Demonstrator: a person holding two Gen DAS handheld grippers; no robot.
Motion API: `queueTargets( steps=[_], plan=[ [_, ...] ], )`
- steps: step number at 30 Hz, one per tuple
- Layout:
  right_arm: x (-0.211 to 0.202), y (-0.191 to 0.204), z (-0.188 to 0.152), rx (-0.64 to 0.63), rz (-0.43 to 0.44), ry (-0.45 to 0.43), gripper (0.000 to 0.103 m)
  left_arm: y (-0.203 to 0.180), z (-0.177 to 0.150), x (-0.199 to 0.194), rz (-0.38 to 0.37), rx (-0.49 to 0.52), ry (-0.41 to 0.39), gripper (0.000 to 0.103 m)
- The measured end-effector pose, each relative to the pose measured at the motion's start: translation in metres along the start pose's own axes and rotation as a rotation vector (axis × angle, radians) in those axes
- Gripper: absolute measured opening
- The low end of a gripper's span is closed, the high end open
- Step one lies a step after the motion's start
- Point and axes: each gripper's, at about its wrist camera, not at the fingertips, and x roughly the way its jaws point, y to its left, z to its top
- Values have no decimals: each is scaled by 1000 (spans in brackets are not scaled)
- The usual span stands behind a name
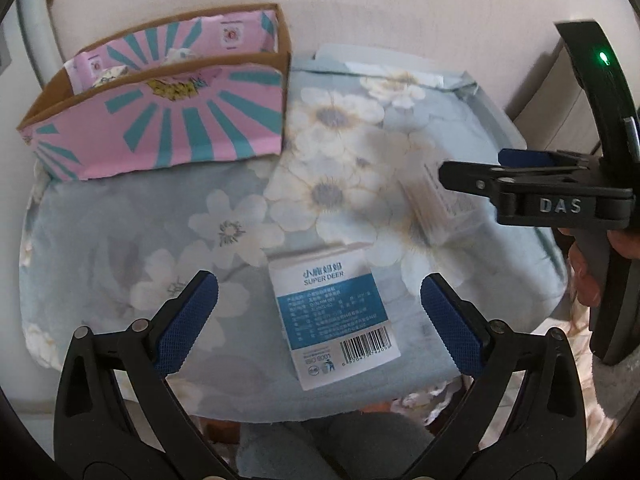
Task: Organize objects
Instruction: 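Grasp the white-blue Super Deer box with left tool while right tool grasps the clear case, then carry the Super Deer box into the box with left tool while right tool carries the clear case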
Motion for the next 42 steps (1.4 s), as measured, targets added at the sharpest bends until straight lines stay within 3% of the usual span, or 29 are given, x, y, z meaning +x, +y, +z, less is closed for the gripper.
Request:
queueTargets(
  steps=[9, 10, 14, 19, 20, 22, 32, 42],
  plan=[
    [31, 0, -10, -3, -36, 24, 96, -16, -10, 36, 11, 16, 42, 89],
    [33, 1, -10, -5, -39, 25, 95, -14, -10, 39, 40, -64, 6, 89],
    [39, 1, -12, -13, -67, 34, 82, -13, -11, 46, 49, -100, -4, 80],
    [44, 2, -11, 6, -42, 44, 68, -11, -10, 53, 57, -90, 9, 67],
    [45, 3, -11, 6, -33, 47, 61, -11, -10, 53, 59, -86, 8, 67],
    [46, 7, -10, -7, -42, 47, 59, -11, -9, 54, 56, -84, 8, 66],
    [34, 9, -4, -12, -50, 33, 58, -5, -3, 48, 1, -102, -3, 66],
    [0, 14, 22, 10, -57, -15, 58, 10, 26, 4, -44, -80, -74, 66]
  ],
)
